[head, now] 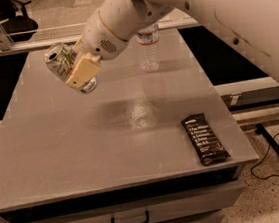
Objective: Knock 7up can over
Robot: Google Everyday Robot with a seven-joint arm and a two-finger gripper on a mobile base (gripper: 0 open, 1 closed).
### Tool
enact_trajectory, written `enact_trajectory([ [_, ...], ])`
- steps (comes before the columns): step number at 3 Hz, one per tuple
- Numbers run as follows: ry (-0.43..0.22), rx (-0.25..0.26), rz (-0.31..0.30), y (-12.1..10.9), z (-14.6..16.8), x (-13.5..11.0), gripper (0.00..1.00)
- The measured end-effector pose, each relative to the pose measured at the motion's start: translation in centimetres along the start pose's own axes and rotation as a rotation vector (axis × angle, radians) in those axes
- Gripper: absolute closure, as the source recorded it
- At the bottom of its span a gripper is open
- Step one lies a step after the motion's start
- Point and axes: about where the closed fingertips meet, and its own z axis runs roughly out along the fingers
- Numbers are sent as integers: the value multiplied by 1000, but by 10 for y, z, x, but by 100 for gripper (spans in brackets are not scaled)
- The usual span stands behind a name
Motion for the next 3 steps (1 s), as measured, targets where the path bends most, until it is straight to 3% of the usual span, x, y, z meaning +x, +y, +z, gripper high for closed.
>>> enact_trajectory([
  [1, 184, -9, -43, -7, -1, 5, 82],
  [2, 346, -64, -76, 1, 19, 15, 58],
  [3, 442, -117, -91, 14, 39, 26, 35],
])
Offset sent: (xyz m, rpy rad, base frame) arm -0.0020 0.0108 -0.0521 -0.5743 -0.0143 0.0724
